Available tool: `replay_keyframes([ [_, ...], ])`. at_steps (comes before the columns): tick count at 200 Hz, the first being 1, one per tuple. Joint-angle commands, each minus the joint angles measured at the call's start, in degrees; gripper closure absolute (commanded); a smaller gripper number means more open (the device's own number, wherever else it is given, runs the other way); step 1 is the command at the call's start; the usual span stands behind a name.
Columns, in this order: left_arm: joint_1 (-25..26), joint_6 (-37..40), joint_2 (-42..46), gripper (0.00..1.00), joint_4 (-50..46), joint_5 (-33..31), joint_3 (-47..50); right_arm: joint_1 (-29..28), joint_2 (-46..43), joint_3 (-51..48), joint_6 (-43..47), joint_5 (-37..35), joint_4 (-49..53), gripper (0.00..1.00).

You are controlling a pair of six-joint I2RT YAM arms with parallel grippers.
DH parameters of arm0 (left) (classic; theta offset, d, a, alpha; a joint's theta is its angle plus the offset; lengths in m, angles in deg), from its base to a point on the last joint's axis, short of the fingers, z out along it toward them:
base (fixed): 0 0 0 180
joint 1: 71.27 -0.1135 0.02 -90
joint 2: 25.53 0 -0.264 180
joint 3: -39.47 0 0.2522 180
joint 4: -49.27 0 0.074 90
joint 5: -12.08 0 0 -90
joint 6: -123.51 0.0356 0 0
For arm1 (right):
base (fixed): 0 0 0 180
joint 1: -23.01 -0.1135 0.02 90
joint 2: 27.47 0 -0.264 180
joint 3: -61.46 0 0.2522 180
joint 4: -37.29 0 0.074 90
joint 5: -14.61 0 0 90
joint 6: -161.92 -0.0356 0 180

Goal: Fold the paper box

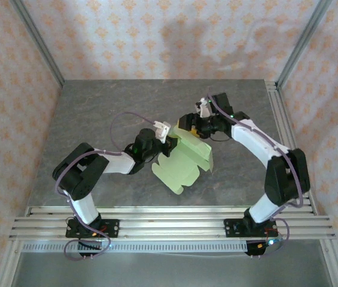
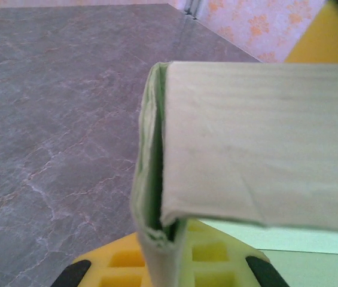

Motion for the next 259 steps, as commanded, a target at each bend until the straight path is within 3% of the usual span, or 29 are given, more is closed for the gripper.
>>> replay_keyframes([
  [1,0.57,-3.97,0.53,1.0,4.39,-6.11,1.47,2.65,-6.88,-2.44,-1.5,-5.77,-4.85,0.24],
  [36,0.35,-13.42,-0.53,1.0,8.97,-11.14,2.53,6.86,-16.33,-9.04,-3.54,-11.17,-9.05,0.23],
  [48,-0.27,-19.92,-1.12,1.0,7.63,-13.58,1.8,8.65,-18.98,-10.77,-4.41,-11.12,-8.98,0.23],
  [65,-1.81,-29.5,-3.03,1.0,5.24,-11.46,-0.61,11.4,-21.96,-13.56,-6.3,-10.83,-9.31,0.23],
  [114,-3.99,-48.13,-8.54,1.0,16.41,-8.69,-0.88,18.02,-32.8,-19.44,-10.71,-9.7,-8.5,0.23],
  [136,-4.36,-49.75,-8.49,1.0,17.35,-7.32,-2.0,18.29,-32.9,-19.71,-13.75,-6.7,-8.89,0.23],
  [167,-4.44,-52.86,-6.71,1.0,15.18,-5.76,-5.74,17.23,-29.6,-23.07,-27.04,-0.31,-22.51,0.3],
  [209,-4.51,-55.2,-6.87,1.0,16.61,-4.91,-8.58,10.93,-24.25,-19.53,-29.6,0.0,-26.3,0.3],
  [259,-4.36,-54.97,-7.22,1.0,17.17,-2.28,-9.69,8.27,-19.4,-16.68,-33.35,-0.43,-33.74,0.31],
])
